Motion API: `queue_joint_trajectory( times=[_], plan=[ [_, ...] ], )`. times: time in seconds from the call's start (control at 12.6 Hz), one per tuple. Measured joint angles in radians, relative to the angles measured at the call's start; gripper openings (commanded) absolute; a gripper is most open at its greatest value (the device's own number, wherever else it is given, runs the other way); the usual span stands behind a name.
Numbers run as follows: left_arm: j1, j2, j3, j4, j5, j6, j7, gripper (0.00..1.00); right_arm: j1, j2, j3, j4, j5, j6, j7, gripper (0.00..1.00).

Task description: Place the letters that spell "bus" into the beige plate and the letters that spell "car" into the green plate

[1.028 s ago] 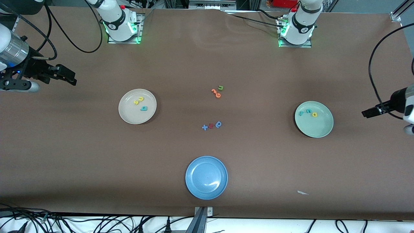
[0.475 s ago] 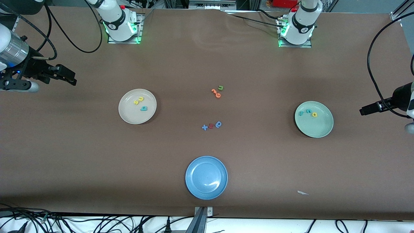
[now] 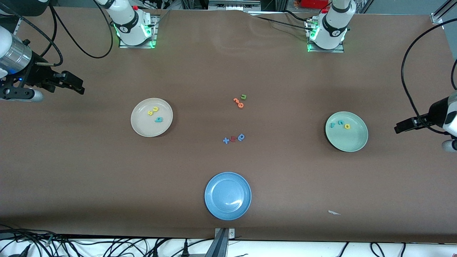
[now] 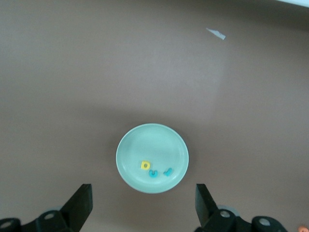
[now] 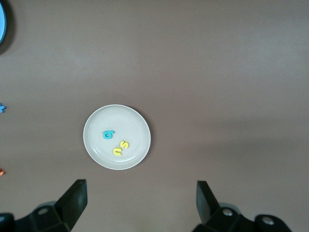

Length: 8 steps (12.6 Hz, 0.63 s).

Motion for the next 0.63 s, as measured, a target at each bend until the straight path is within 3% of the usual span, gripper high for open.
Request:
queue_joint_trajectory(
  times=[0.24, 0.63],
  plan=[
    [-0.008, -0.042, 0.0, -0.08, 0.0, 0.057, 0.004, 1.0, 0.0, 0.0, 0.0, 0.0, 0.0, 0.0, 0.0, 1.0],
    [-0.008, -0.064, 0.008, -0.094, 0.0, 0.057, 0.007, 1.0, 0.0, 0.0, 0.0, 0.0, 0.0, 0.0, 0.0, 1.0]
  ],
)
